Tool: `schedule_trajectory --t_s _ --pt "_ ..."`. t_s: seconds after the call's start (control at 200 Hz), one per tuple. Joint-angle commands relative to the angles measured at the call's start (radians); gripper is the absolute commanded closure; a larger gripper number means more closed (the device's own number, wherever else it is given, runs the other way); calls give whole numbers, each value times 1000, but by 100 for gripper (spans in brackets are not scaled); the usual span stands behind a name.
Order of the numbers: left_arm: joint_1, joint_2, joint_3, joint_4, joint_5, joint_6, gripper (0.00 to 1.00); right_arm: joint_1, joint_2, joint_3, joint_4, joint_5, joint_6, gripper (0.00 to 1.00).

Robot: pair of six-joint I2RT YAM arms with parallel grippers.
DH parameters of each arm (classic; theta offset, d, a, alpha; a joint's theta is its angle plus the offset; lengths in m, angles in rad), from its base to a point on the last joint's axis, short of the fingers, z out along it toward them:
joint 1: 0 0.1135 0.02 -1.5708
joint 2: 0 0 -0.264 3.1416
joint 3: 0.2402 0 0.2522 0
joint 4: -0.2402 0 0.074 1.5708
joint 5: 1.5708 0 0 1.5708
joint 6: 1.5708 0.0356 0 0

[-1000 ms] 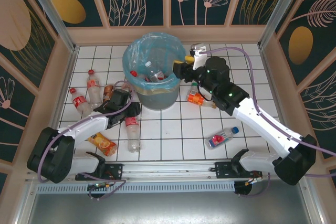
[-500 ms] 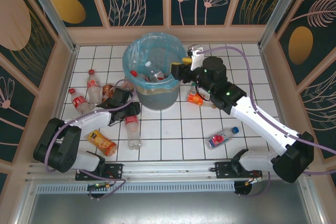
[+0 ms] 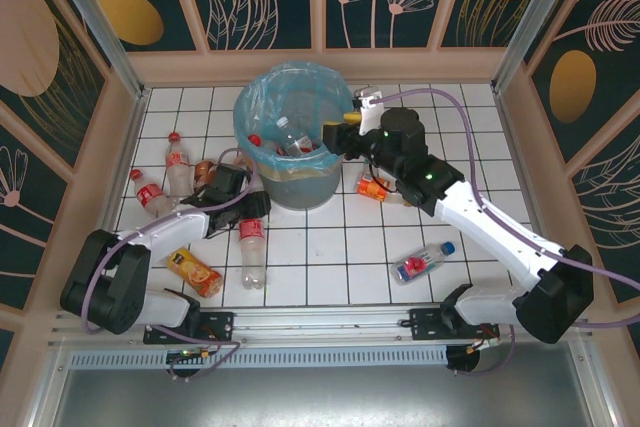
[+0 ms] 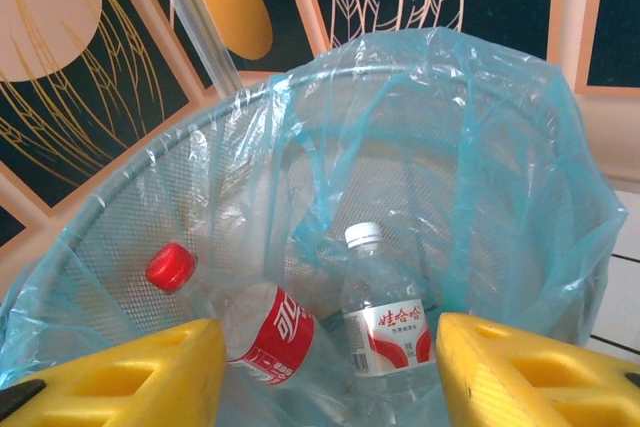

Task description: Put the plastic bottles in the bin

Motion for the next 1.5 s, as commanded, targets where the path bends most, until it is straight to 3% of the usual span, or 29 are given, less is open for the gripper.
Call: schedule_trajectory --t_s 0.0,0.42,0.611,0.836,1.031,1.106,1.496 --pt "25 -1 17 -11 18 12 36 8 7 -3 29 -13 17 41" --pt "35 83 59 -4 43 39 44 12 -1 -8 17 -2 17 41" --pt "37 85 65 -25 31 53 62 16 1 -6 20 -5 17 41" --pt "37 72 66 -32 15 52 65 19 -10 -8 11 4 14 42" --pt "37 -15 60 -59 -7 56 66 20 -29 -15 7 14 11 41" --pt "37 -62 48 -74 -19 52 72 22 -34 -20 6 22 10 42" --pt "37 -257 -7 -128 -81 13 86 26 -34 -14 18 23 6 41"
